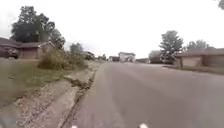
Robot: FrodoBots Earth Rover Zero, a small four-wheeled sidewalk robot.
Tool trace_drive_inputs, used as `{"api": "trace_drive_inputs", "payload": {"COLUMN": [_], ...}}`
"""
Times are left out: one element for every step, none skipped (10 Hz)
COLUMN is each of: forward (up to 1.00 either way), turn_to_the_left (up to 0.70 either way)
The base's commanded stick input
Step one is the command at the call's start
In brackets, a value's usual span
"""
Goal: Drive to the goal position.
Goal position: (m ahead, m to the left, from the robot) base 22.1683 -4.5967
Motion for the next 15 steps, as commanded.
{"api": "trace_drive_inputs", "payload": {"forward": [1.0,1.0,1.0,1.0,1.0,1.0,1.0,1.0,1.0,1.0,1.0,1.0,1.0,1.0,1.0], "turn_to_the_left": [0.0,0.0,0.0,0.0,0.0,0.17,0.32,0.25,0.12,0.03,0.02,0.02,0.02,0.02,0.02]}}
